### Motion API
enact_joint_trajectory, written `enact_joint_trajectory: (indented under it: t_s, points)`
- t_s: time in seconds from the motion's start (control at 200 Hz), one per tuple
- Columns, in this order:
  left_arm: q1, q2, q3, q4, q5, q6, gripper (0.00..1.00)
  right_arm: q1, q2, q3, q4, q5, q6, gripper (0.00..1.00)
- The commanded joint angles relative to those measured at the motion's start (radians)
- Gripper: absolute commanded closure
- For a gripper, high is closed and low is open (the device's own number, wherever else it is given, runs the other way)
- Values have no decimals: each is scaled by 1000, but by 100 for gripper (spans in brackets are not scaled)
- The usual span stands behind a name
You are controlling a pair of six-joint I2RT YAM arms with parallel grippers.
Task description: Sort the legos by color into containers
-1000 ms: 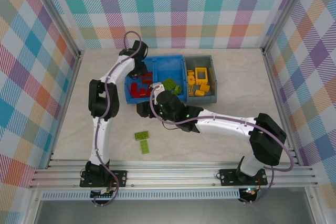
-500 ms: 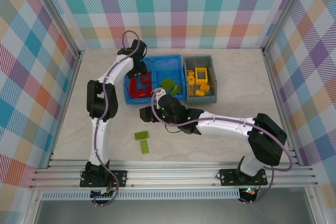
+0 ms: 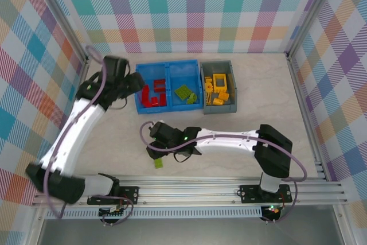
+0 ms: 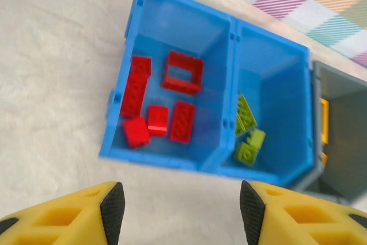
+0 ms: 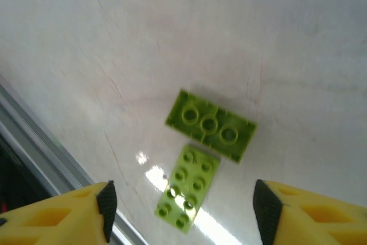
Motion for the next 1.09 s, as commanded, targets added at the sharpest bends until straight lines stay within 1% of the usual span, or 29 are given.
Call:
enact_joint_trajectory:
  t_s: [0.0, 0.065, 0.15, 0.285, 0.375, 0.465, 0.535, 0.64, 0.74, 0.875, 1.09]
  points:
    - [-10, -198, -145, -100, 105, -58, 42, 52, 73, 109, -255, 56, 145, 40]
    - [-9, -335, -213, -149, 142, -72, 41, 74, 142, 187, -360, 64, 220, 43]
    - [-10, -478, -248, -244, 170, -85, 41, 88, 218, 264, -444, 65, 286, 43]
    - [-8, -638, -225, -401, 145, -117, 41, 88, 322, 392, -565, 24, 370, 42]
    - [-9, -702, -194, -465, 115, -135, 41, 87, 387, 472, -641, 16, 414, 41]
    - [-8, -741, -174, -492, 98, -148, 41, 85, 438, 540, -691, 20, 429, 41]
    - [-10, -759, -166, -492, 99, -153, 41, 80, 471, 575, -695, 15, 427, 41]
    - [-8, -759, -152, -507, 101, -149, 41, 68, 528, 636, -749, 30, 449, 42]
    - [-8, -758, -142, -510, 103, -144, 41, 60, 550, 665, -766, 43, 457, 43]
    - [-8, -753, -141, -506, 115, -143, 41, 58, 586, 716, -802, 68, 465, 46]
    - [-8, -763, -145, -493, 139, -142, 41, 48, 618, 722, -784, 37, 469, 54]
